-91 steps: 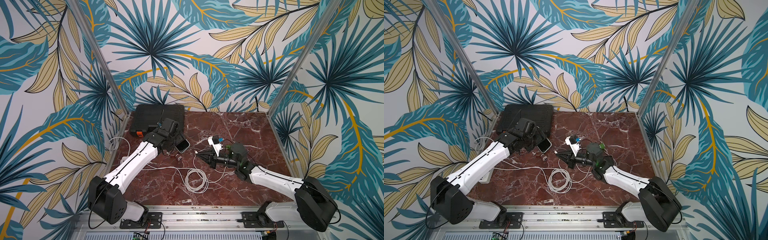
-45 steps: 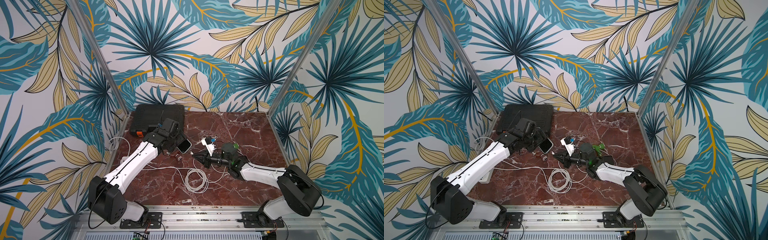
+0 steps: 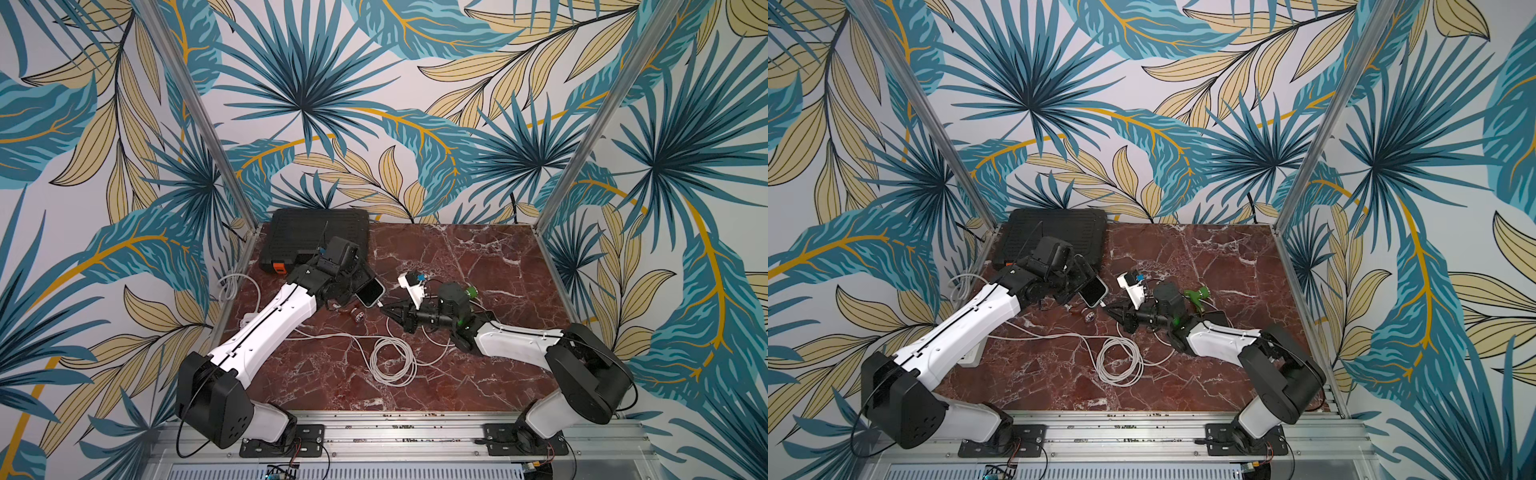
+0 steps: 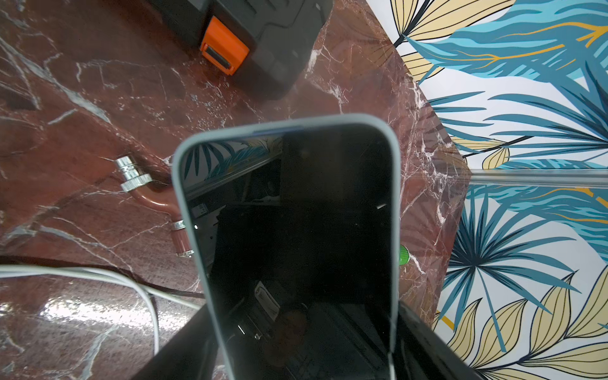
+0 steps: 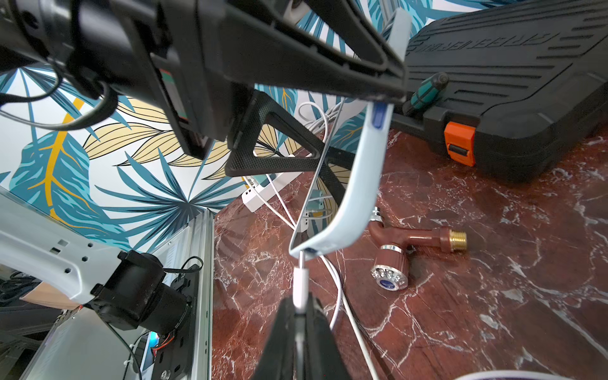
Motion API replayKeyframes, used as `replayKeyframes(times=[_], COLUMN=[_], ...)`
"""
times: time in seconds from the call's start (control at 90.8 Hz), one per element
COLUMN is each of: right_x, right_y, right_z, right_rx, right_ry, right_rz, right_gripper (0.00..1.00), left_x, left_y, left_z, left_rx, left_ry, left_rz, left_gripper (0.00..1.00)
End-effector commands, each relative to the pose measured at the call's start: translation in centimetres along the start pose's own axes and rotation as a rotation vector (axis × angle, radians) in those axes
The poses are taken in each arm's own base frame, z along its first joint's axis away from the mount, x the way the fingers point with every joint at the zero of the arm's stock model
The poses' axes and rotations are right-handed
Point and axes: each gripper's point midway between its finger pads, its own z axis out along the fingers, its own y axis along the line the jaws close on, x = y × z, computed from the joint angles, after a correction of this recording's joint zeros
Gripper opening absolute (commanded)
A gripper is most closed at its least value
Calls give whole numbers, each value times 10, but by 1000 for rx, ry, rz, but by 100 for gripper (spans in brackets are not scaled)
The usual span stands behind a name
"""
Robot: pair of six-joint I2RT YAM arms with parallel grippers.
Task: Plug the charging cable into the phone
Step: Insert the charging cable into the phone.
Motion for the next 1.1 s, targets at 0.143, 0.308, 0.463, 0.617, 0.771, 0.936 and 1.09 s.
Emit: replayKeyframes(times=[0.143, 0.308, 0.463, 0.617, 0.771, 0.936, 1.09], right_x=[-2, -5, -8, -9, -8, -7, 1], right_y=[0, 0, 1, 4, 9, 15, 14], right_z=[2, -1, -2, -2, -4, -5, -7], right_rx=[15, 29, 33, 16, -4, -29, -26], right_ry=[2, 2, 1, 3, 8, 21, 52], right_rz=[-12, -37, -47, -48, -53, -63, -63], right_gripper=[0, 0, 0, 0, 0, 0, 0], left_x=[-7, -5, -4, -2, -4, -5, -6], left_y=[-22, -21, -20, -18, -16, -15, -16], left_z=[-19, -18, -16, -14, -13, -14, -15], left_rx=[107, 110, 112, 108, 101, 99, 100], left_ry=[-36, -32, -28, -25, -35, -40, -47], left_rz=[7, 16, 18, 27, 30, 32, 36], left_gripper=[34, 34, 34, 34, 34, 34, 34])
